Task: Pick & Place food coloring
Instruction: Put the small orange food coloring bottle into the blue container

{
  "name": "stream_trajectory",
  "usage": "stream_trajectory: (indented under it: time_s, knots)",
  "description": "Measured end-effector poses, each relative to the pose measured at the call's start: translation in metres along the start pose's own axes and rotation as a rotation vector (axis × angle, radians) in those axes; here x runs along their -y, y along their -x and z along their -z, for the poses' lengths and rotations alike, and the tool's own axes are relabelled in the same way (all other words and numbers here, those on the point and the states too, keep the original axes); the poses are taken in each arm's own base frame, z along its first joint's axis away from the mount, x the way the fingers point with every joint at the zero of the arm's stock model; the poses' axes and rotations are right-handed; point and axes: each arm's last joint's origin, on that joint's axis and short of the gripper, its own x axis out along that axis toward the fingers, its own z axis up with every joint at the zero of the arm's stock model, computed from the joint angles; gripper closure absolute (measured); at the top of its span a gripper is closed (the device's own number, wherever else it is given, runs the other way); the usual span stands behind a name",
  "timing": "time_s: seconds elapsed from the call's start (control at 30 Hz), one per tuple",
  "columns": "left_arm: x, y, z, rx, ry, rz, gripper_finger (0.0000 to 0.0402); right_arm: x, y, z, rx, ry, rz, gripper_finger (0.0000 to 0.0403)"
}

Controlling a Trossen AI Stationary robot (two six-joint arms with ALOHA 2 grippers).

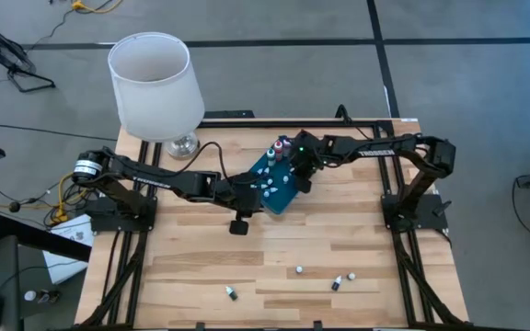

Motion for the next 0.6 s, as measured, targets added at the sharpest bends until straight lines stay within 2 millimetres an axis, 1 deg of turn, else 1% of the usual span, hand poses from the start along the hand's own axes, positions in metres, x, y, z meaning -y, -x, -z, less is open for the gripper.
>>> stream_trajectory:
  time_s: [0.23,0.6]
  knots:
    - [-0.0001,0.0,-0.0001,0.001,0.005,0.0,0.036,-0.0003,-0.0055,0.0064,-0.059,-0.014,-0.01,0.0337]
    - [-0.0001,0.0,-0.0001,0.001,0.006,0.0,0.036,-0.0025,-0.0045,0.0049,-0.05,-0.01,-0.012,0.0336]
